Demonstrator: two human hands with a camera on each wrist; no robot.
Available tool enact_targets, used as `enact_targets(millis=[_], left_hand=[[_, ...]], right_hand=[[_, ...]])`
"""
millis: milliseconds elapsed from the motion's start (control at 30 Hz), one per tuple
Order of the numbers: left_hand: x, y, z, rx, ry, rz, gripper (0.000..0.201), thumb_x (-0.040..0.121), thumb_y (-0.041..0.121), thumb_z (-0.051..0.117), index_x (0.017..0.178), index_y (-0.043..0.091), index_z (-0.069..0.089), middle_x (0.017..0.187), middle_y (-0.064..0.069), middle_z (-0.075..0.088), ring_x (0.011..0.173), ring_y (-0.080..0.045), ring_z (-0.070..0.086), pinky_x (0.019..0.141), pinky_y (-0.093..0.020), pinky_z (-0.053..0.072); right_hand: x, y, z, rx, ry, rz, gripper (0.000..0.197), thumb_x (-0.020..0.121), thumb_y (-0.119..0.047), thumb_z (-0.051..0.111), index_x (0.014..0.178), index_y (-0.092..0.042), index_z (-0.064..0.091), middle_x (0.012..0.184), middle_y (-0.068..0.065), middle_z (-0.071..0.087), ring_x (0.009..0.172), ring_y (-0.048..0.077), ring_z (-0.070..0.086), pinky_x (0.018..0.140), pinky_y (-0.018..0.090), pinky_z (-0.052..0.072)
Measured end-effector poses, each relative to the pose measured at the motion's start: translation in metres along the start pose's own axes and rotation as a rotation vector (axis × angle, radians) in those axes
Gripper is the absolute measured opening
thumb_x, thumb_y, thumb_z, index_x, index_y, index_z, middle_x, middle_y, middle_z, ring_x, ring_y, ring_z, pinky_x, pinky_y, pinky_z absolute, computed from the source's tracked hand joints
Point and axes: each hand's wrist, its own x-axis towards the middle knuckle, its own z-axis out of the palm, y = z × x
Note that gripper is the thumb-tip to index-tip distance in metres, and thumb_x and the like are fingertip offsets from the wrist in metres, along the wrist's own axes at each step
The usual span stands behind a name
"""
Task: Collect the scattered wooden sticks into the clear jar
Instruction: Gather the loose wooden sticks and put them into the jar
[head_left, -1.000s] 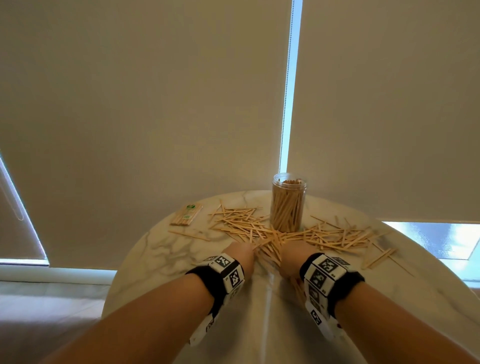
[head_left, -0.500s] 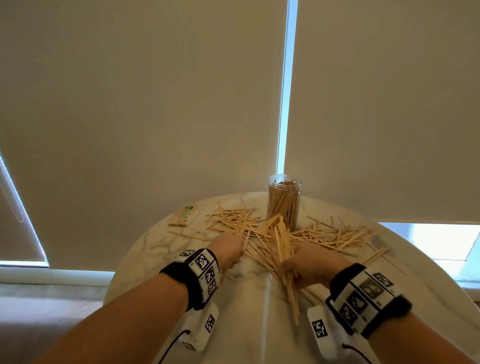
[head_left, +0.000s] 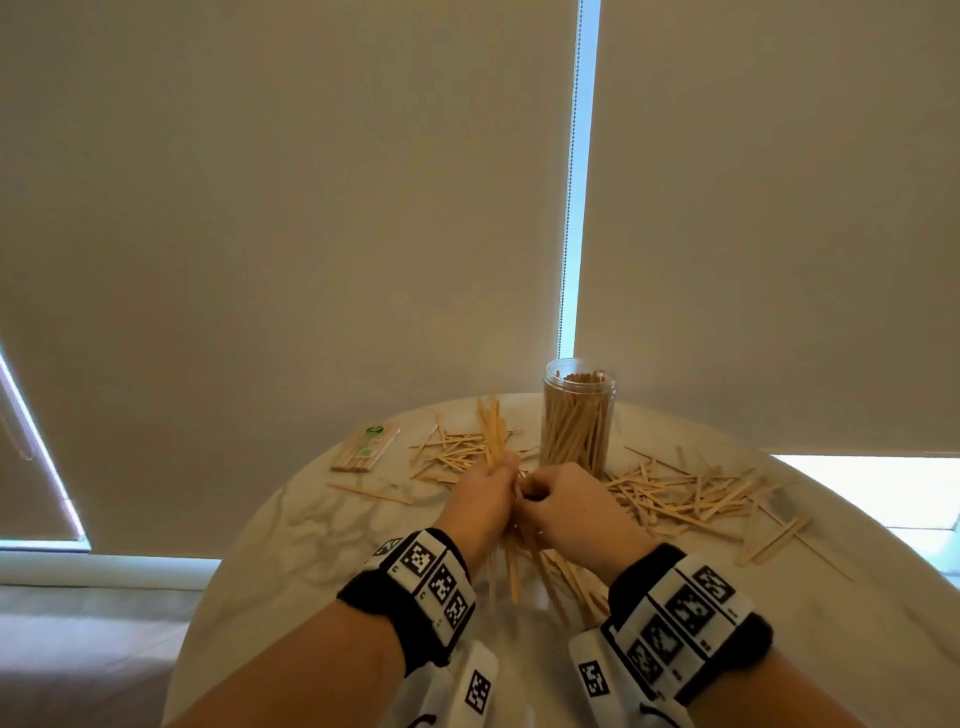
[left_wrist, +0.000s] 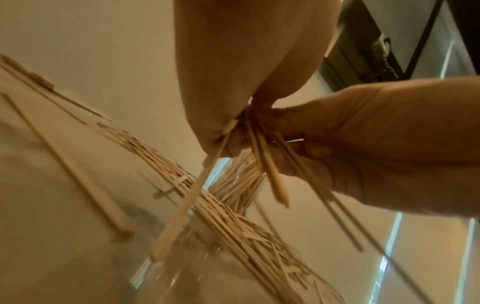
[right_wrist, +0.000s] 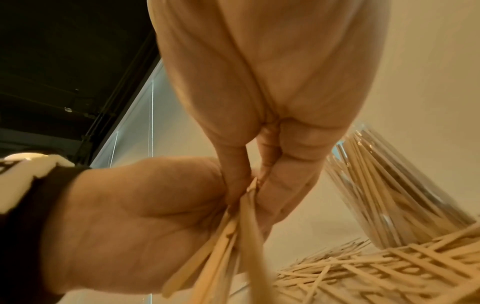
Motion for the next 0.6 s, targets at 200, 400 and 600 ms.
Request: enact_targets(millis=[200,400,600], left_hand=[[0.019,0.003,-0.012,-0.081,0.09,0.105,0.047,0.105,0.046,0.041,0.095,0.006,0.062,0.075,-0.007,0.068,0.083,-0.029,0.066,0.083,-0.046,0.053],[0.03,0.029,-0.019,-0.313,0.073,0.231,0.027,0.105,0.038,0.045,0.094,0.015,0.05,0.061,0.005,0.039,0.047,-0.008,0.035,0.044,-0.023,0.036],[0.019,0.05,0.008,-0.28,-0.193,0.273,0.027,0.107,0.035,0.041,0.096,0.015,0.055,0.079,-0.003,0.064,0.067,-0.015,0.061,0.06,-0.029,0.053]], right_hand=[[0.024,0.01,-0.009,-0.179,0.027,-0.034,0.014,0.09,-0.028,0.07,0.083,-0.023,0.081,0.072,-0.005,0.074,0.062,-0.001,0.064,0.057,0.012,0.048],[0.032,0.016,-0.036,0.004,0.092,-0.033,0.011,0.088,-0.036,0.074,0.085,-0.026,0.08,0.071,-0.009,0.072,0.065,0.003,0.06,0.065,0.024,0.045],[0.031,0.008,-0.053,0.343,0.213,-0.19,0.01,0.088,-0.02,0.075,0.092,-0.01,0.074,0.084,0.013,0.075,0.077,0.028,0.072,0.074,0.043,0.061]])
